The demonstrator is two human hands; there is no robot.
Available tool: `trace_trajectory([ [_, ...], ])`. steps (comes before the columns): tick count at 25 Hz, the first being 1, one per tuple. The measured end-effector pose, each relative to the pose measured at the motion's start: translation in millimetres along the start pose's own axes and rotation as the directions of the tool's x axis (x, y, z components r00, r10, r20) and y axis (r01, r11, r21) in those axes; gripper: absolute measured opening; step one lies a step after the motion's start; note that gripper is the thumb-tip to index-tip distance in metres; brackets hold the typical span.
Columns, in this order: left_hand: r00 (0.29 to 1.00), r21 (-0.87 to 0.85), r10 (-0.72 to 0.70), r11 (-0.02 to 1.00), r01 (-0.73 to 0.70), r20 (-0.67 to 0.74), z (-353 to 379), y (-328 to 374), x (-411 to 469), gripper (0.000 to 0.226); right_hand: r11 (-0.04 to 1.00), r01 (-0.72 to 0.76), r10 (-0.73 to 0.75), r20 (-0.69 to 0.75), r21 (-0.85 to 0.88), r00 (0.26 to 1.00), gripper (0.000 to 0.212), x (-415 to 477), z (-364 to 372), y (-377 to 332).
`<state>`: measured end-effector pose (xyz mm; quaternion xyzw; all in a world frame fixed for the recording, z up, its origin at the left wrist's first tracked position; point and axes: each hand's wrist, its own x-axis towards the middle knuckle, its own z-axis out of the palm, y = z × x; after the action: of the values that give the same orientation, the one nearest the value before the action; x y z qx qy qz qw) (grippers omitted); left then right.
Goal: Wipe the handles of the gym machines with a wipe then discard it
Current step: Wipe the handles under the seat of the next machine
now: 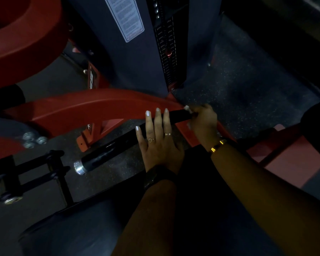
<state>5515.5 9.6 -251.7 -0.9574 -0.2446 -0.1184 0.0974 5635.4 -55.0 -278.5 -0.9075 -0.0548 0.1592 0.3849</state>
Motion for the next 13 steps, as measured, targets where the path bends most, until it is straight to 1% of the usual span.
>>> trace_trajectory([
  [1, 1.0, -0.007, 0.005, 1.0, -0.005, -0.001, 1.8, -0.8, 0.6, 0.075, 0.996, -0.08, 0.08, -0.003, 0.03, 0.997, 0.027, 8.6, -1.3, -1.7],
  [2, 1.0, -0.011, 0.005, 1.0, -0.005, 0.002, 2.6, -1.7, 1.1, 0.074, 0.991, -0.118, 0.12, -0.022, 0.064, 0.993, 0.026, 14.1, -1.9, -4.5],
  [3, 1.0, -0.013, 0.001, 1.0, -0.001, 0.007, 2.4, -1.8, 1.1, 0.074, 0.992, -0.112, 0.115, -0.047, 0.054, 0.992, 0.026, 15.7, -0.7, -7.9],
  [4, 1.0, -0.014, -0.002, 1.0, 0.002, 0.01, 1.5, -1.1, 0.6, 0.074, 0.998, -0.064, 0.065, -0.064, 0.02, 0.996, 0.026, 14.3, 0.2, -9.2],
  [6, 1.0, -0.024, -0.007, 1.0, 0.007, 0.012, 0.9, -0.3, -0.1, 0.074, 0.997, 0.076, -0.076, -0.053, -0.01, 0.996, 0.027, 4.1, 1.6, -5.2],
  [7, 1.0, -0.028, -0.006, 1.0, 0.007, 0.016, 1.5, -0.3, 0.1, 0.074, 0.995, 0.1, -0.101, -0.039, -0.006, 0.994, 0.026, -0.1, -0.6, -1.0],
  [8, 1.0, -0.031, -0.007, 1.0, 0.007, 0.02, 1.9, -1.0, 0.6, 0.074, 0.996, 0.084, -0.084, -0.024, 0.0, 0.996, 0.024, 1.4, -2.4, 3.1],
  [10, 1.0, -0.039, -0.008, 0.999, 0.009, 0.021, 0.9, -1.2, 1.1, 0.072, 0.999, -0.036, 0.036, -0.006, 0.037, 0.999, 0.025, 17.5, -3.9, 6.4],
  [11, 1.0, -0.041, -0.01, 0.999, 0.01, 0.018, 0.2, -1.1, 0.7, 0.07, 0.996, -0.072, 0.072, 0.016, 0.057, 0.997, 0.025, 24.2, -2.8, 3.9],
  [12, 1.0, -0.04, -0.01, 0.999, 0.011, 0.015, -0.1, -1.3, 0.3, 0.069, 0.996, -0.07, 0.068, 0.033, 0.062, 0.997, 0.025, 27.7, -0.7, -1.8],
  [13, 1.0, -0.038, -0.012, 0.999, 0.013, 0.016, 0.2, -1.8, 0.6, 0.068, 1.0, -0.011, 0.01, 0.036, 0.025, 0.999, 0.024, 28.2, 3.4, -7.3],
])
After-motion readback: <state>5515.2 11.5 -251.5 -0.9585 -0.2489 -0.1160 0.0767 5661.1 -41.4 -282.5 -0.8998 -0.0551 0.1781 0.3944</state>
